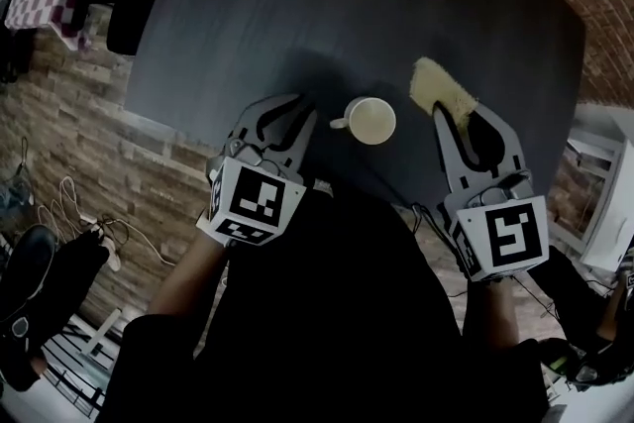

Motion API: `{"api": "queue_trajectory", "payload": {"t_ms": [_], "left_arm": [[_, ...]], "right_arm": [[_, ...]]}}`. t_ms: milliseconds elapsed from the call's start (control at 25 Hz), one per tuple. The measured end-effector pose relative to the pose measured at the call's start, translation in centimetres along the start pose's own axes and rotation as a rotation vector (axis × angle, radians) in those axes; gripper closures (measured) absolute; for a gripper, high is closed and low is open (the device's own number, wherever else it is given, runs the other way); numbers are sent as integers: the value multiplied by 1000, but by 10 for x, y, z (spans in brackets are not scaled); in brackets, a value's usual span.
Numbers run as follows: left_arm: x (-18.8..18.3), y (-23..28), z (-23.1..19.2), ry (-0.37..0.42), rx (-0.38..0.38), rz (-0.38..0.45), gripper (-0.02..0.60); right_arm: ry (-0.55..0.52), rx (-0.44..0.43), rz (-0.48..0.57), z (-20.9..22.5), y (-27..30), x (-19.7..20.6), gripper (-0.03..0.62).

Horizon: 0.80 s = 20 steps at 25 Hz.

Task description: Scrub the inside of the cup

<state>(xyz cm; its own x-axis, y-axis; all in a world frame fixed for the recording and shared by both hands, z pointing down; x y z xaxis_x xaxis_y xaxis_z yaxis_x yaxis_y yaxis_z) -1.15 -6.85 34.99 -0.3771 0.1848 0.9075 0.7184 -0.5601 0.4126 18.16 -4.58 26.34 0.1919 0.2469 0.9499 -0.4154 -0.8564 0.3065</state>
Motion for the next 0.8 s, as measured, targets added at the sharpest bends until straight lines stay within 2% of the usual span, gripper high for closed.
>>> {"api": "queue_trajectory", "payload": {"t_ms": [80,200,360,600,800], "left_arm": [[-22,-11,-9,-49,-45,71,514],[-53,-19,-12,-114,-73,184,514],[-84,-23,-9,-153,-90,302,514],[-97,-28,-2,-198,-82,317,514],[-102,-30,-8,-198,-93,321,514]], "right_arm": [[71,23,45,-1,-6,1,511],[161,67,109,1,-13,-3,511],[211,83,194,1,-18,-12,511],[224,57,234,-11,-29,-6,511],[237,27,252,-18,-28,-5,511]]}}
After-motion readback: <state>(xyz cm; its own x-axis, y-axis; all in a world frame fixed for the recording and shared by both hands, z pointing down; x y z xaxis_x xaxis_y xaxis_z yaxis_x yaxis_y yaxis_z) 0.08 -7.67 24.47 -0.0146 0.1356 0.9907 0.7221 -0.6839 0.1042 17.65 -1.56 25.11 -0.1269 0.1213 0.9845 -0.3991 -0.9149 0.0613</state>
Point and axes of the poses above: the fingertips, and each gripper's own axes: y forward along the fingers, z to its right, x out of its underside, the point moved 5 cm from there along -y, backward along the fingers, and after that the axes turned 12 degrees about z, right-handed, at the moved point
